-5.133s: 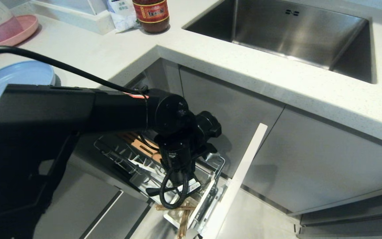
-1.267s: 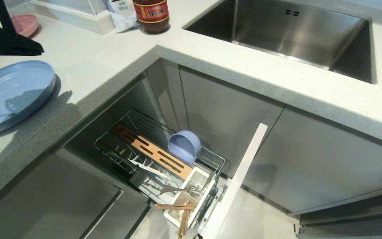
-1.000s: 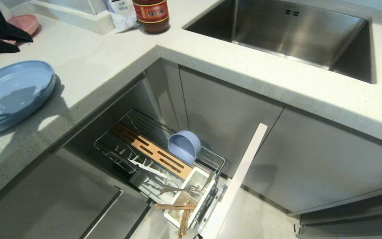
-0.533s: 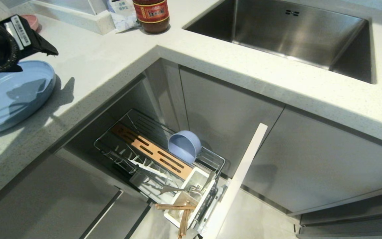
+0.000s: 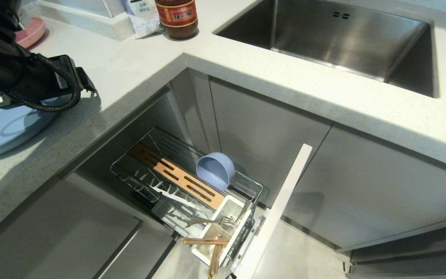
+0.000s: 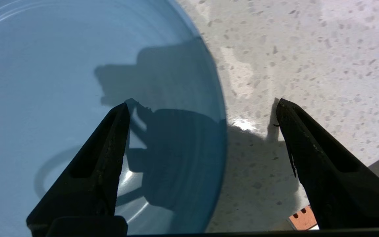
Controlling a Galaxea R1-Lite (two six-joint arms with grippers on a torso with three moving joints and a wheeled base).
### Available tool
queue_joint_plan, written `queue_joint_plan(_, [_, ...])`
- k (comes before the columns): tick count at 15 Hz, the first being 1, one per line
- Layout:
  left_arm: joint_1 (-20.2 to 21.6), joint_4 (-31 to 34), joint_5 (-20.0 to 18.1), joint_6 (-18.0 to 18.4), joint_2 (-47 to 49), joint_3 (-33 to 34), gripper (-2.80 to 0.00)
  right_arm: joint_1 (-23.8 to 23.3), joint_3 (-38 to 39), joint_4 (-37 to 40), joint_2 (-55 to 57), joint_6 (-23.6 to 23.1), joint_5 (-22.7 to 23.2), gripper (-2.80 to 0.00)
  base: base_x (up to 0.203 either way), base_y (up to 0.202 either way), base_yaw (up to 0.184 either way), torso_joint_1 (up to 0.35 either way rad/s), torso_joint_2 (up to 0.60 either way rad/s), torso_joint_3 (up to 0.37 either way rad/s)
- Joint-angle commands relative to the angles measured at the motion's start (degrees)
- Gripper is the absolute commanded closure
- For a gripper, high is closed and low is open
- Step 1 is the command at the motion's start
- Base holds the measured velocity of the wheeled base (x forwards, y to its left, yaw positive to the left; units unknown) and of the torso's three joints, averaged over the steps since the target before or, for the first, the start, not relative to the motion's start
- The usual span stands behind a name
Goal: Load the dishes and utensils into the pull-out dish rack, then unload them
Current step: Pick up the plate and place it in the cupboard
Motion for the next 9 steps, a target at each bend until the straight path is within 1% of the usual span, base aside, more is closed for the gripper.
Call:
queue_joint_plan(1, [-0.27,0.59,0.60,-0.09,0.92,0.10,-2.80,0.03,0.09,-0.02,-0.15,0.01,-0.02,0.00,0.000,0.000,0.000,0.000,0.00,0.000])
queue_joint_plan(4, [-0.62,0.59,2.10,-0.26,1.19,0.10,-2.80,0.01,0.09,-0.02,-0.24,0.01,-0.02,0.00,0.000,0.000,0.000,0.000,0.00,0.000])
queue_joint_plan(8, [-0.97,0.59,2.54,-0.35,1.19,0.10,-2.80,-0.02,0.09,-0.02,-0.24,0.01,-0.02,0.00,0.000,0.000,0.000,0.000,0.00,0.000])
queue_joint_plan(9, [-0.97,0.59,2.66,-0.44,1.14,0.13,-2.59,0.03,0.09,-0.02,-0.19,0.01,-0.02,0.00,0.000,0.000,0.000,0.000,0.00,0.000])
